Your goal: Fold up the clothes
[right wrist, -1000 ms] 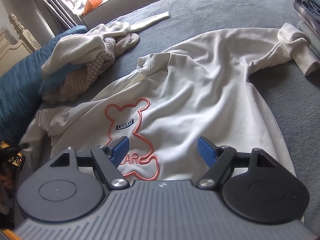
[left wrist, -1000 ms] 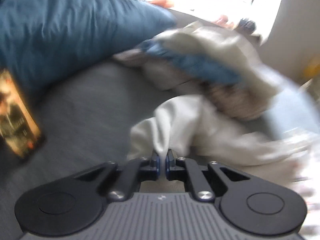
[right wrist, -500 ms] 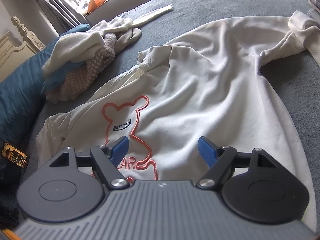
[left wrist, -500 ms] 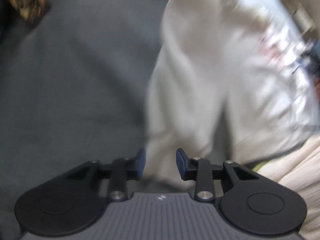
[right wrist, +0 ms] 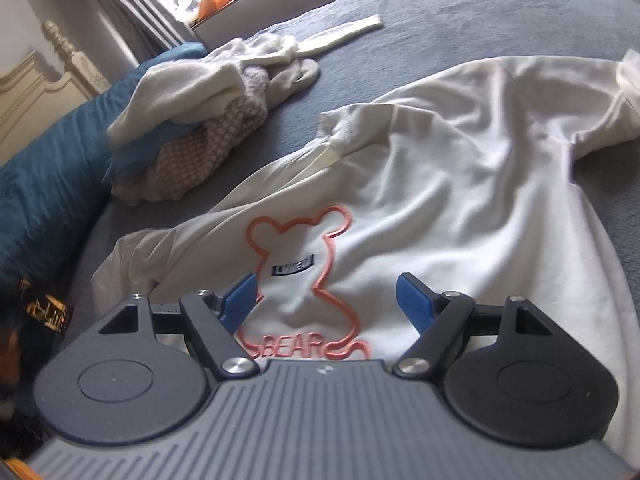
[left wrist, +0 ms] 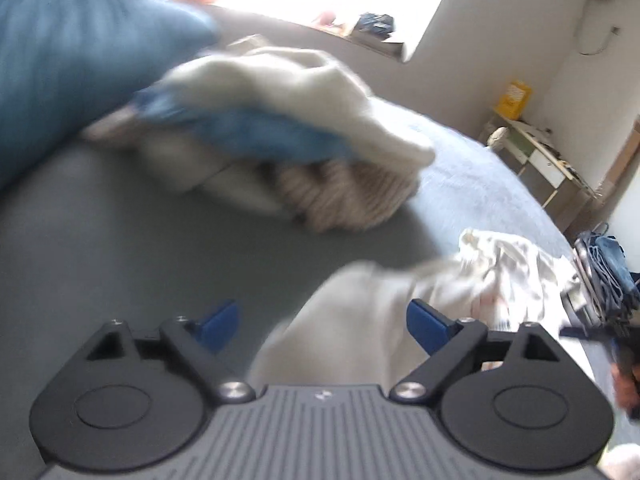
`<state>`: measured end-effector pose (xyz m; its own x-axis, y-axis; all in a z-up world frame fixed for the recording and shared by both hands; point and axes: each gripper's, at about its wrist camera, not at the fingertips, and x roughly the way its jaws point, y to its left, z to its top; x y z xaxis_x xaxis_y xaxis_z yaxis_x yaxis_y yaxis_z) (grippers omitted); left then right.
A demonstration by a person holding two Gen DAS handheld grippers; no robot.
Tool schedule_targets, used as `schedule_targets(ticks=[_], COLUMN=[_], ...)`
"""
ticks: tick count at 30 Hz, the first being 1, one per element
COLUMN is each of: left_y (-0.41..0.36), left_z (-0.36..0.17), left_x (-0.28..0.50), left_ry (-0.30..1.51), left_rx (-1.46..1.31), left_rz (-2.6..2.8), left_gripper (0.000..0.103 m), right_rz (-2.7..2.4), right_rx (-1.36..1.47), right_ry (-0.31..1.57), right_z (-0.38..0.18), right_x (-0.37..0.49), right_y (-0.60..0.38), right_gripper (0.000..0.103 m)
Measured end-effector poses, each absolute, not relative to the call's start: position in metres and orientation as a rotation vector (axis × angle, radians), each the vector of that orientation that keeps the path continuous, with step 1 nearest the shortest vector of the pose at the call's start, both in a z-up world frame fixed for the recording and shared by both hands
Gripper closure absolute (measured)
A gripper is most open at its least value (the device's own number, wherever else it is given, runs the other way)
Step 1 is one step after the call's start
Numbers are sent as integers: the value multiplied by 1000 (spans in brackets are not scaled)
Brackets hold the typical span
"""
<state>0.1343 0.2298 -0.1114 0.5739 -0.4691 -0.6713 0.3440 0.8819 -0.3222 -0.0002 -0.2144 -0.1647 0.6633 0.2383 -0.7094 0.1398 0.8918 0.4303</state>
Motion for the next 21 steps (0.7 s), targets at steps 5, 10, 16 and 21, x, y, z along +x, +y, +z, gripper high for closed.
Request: schedule_targets(ticks=[5, 10, 16, 21], left_y=[179, 178, 183, 171], left_z=[-157, -176, -155, -153], left_x=[174, 167, 131, 97], left_ry=[912, 927, 824, 799], left_rx=[-23, -59, -4, 99], left_rz=[-466, -485, -583, -675], left_gripper=[27, 91, 96, 96], right_rz=[38, 17, 25, 52], right_rx=[452, 440, 442, 420], right_ry=[891, 925, 943, 931], right_z=[-166, -174, -183, -179], right_x=[3, 16, 40, 59], right_y=[-209, -212, -209, -200], right_gripper=[26, 26, 26, 26])
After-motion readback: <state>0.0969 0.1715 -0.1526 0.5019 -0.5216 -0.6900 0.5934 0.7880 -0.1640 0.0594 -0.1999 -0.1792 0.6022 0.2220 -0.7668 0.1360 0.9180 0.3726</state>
